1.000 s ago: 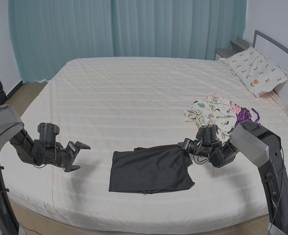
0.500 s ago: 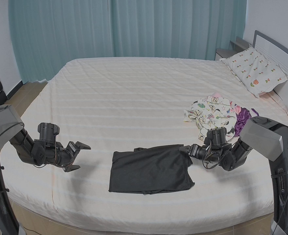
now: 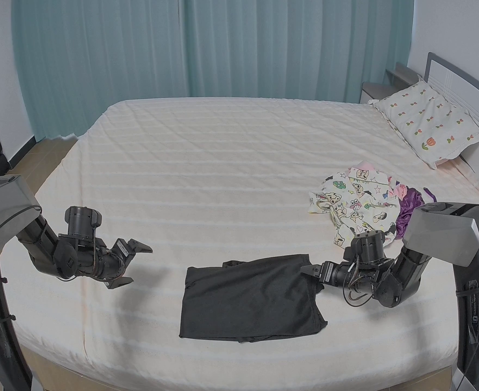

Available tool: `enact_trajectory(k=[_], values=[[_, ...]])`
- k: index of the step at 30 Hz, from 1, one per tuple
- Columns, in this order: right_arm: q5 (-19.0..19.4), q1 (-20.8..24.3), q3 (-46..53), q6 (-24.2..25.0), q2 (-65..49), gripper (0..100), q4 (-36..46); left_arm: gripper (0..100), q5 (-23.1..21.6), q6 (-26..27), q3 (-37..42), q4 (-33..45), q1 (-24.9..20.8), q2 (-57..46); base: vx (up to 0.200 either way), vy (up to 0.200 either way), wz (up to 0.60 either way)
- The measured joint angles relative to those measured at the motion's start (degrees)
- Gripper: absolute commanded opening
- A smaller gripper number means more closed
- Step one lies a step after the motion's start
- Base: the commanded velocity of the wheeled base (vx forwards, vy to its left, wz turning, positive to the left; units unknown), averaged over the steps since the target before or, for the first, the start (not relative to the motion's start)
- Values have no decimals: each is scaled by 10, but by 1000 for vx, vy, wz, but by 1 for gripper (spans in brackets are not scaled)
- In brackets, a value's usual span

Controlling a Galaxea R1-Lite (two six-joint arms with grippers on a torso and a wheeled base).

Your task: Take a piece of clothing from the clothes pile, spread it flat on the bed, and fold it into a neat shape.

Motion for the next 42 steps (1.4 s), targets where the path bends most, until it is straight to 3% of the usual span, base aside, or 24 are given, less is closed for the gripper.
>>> enact_trajectory(k=[6,14,23,26,42], values=[[5,0,69,15,-6,100,-95,100,9,25,20,0,-55,-14,0,0,0],[9,-1,143,27,-7,100,-175,100,19,125,36,-34,-114,1,0,0,0],[11,-2,154,29,-6,100,-182,100,25,197,102,-268,-154,48,0,0,0],[12,-2,155,29,-6,100,-185,100,30,211,125,-305,-169,68,0,0,0],[13,-2,157,31,-6,100,-187,100,59,266,102,-273,-195,109,0,0,0]])
